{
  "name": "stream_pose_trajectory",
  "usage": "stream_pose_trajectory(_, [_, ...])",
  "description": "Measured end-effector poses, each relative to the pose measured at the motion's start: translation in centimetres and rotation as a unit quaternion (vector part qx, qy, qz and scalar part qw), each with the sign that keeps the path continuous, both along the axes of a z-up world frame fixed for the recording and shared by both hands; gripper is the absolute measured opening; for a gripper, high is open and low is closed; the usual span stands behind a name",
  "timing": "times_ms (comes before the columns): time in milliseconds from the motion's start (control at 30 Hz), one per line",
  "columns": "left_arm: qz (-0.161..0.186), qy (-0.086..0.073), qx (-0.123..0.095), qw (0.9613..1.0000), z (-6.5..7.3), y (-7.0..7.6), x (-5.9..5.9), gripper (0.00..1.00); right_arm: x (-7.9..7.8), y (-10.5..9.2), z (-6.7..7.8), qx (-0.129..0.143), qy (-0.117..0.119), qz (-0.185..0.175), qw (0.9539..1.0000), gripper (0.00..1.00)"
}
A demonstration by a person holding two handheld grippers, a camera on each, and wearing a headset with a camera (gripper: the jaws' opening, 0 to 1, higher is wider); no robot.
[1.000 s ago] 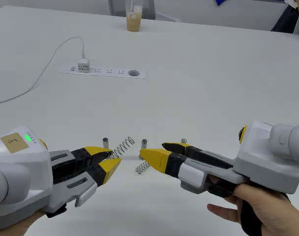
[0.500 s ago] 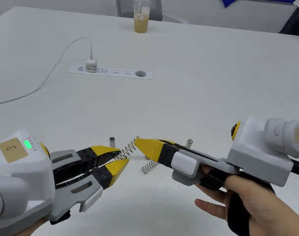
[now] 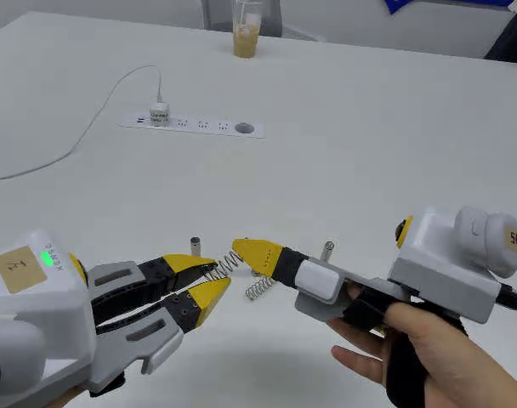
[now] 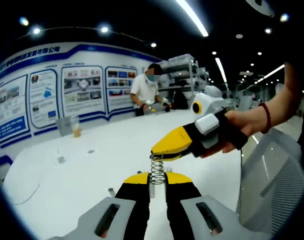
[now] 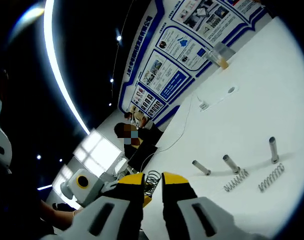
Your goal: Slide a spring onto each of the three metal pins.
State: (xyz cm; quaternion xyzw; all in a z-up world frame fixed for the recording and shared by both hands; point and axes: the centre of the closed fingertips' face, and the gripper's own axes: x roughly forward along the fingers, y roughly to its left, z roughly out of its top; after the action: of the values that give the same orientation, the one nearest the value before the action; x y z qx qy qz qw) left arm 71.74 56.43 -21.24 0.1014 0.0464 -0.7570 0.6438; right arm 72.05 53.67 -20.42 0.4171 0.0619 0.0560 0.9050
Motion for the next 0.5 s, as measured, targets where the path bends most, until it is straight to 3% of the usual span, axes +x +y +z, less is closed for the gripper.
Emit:
stream_pose_trajectory(267, [0.001,-0.013,0.008,0.9999,-0.2,0.1,0.1,0.1,0.1,0.4,0.0,-0.001,-0.002,0.01,0.9999,0.12])
stream_pose_trajectory(500, [0.003,-0.019,0.03,0.9994,-1.0,0.2,0.1,0.11,0.2,1.1,0.1,-0.038,-0.006,0.026,0.9989,0.12])
